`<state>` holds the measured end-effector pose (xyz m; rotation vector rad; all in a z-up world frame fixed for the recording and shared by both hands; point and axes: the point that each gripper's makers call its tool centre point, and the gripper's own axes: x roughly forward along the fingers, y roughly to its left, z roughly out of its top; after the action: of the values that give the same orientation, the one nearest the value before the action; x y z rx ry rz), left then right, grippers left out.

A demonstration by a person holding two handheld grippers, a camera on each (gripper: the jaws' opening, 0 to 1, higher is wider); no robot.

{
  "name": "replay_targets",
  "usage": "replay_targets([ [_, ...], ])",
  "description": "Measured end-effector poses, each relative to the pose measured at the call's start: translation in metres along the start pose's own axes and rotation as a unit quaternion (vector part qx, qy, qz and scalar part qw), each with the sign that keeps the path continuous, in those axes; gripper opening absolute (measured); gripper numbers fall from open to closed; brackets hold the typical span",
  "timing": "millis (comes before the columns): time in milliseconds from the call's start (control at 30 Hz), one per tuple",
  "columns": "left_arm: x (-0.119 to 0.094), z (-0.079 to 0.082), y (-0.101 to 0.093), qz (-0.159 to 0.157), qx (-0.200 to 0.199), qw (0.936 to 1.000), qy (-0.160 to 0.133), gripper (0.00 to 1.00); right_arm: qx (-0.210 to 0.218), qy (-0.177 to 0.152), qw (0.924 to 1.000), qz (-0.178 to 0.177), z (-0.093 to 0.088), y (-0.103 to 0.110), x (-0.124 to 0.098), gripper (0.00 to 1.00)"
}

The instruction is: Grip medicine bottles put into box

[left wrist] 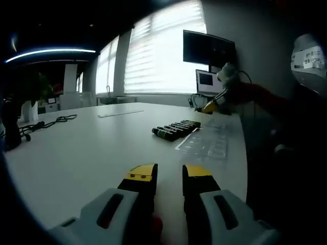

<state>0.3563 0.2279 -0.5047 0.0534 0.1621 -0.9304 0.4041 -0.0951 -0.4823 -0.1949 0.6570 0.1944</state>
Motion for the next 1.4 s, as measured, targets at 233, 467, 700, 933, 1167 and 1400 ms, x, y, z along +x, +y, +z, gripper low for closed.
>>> replay_targets([
  [233, -0.001, 0.001, -0.003, -0.008, 0.0, 1.0, -0.005, 0.14, -0.002, -0.007, 1.0, 0.002, -0.008, 0.004, -0.02, 0.07],
  [467, -0.002, 0.003, -0.006, -0.016, 0.001, 0.9998, -0.011, 0.14, 0.017, -0.016, 0.9997, 0.001, -0.017, 0.001, -0.039, 0.07],
  [700, -0.003, 0.006, -0.009, -0.023, -0.002, 0.9996, -0.019, 0.14, 0.029, -0.012, 0.9995, -0.005, -0.031, -0.003, -0.05, 0.07],
  [933, -0.003, 0.007, -0.012, -0.032, 0.0, 0.9993, -0.021, 0.14, 0.035, -0.005, 0.9994, -0.006, -0.042, -0.006, -0.063, 0.07],
  [1167, -0.003, 0.007, -0.015, -0.038, 0.005, 0.999, -0.022, 0.14, 0.05, -0.007, 0.9987, -0.011, -0.052, -0.007, -0.069, 0.07],
  [1400, -0.003, 0.007, -0.016, -0.041, 0.006, 0.9989, -0.022, 0.14, 0.069, -0.006, 0.9975, -0.011, -0.058, -0.006, -0.061, 0.07],
])
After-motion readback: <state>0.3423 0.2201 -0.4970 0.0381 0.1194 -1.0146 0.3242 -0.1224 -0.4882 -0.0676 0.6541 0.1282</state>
